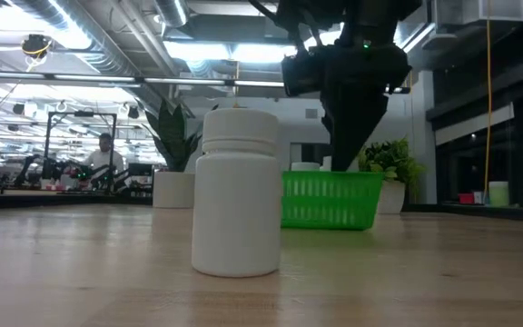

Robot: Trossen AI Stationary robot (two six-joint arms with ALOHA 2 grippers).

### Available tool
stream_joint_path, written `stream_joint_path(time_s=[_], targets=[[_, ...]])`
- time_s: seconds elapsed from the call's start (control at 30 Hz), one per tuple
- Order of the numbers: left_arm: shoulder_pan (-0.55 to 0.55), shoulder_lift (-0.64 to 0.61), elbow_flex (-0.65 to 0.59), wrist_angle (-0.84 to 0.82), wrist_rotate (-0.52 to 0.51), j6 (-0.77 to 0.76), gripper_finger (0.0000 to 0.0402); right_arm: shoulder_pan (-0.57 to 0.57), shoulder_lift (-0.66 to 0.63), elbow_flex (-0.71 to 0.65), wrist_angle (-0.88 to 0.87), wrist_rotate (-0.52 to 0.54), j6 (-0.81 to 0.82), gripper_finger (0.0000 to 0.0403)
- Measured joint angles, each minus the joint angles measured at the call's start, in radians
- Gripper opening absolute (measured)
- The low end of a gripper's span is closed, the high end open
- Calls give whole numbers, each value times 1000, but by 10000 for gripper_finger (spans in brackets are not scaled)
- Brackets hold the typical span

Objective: Pick and place pill bottles into a basket
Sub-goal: Put the white pill bottle into the green bin

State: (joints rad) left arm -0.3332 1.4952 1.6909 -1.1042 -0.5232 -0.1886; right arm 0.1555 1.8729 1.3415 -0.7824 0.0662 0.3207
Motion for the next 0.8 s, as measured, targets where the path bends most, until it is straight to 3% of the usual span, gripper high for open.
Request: stream_joint_path(time_s=[0.53, 0.8], targets=[[0, 0, 0, -1, -2, -9, 255, 0, -3, 0, -47, -42, 71, 246], [0, 0, 0, -1, -2, -9, 255, 1, -73, 4, -61, -54, 133, 287]])
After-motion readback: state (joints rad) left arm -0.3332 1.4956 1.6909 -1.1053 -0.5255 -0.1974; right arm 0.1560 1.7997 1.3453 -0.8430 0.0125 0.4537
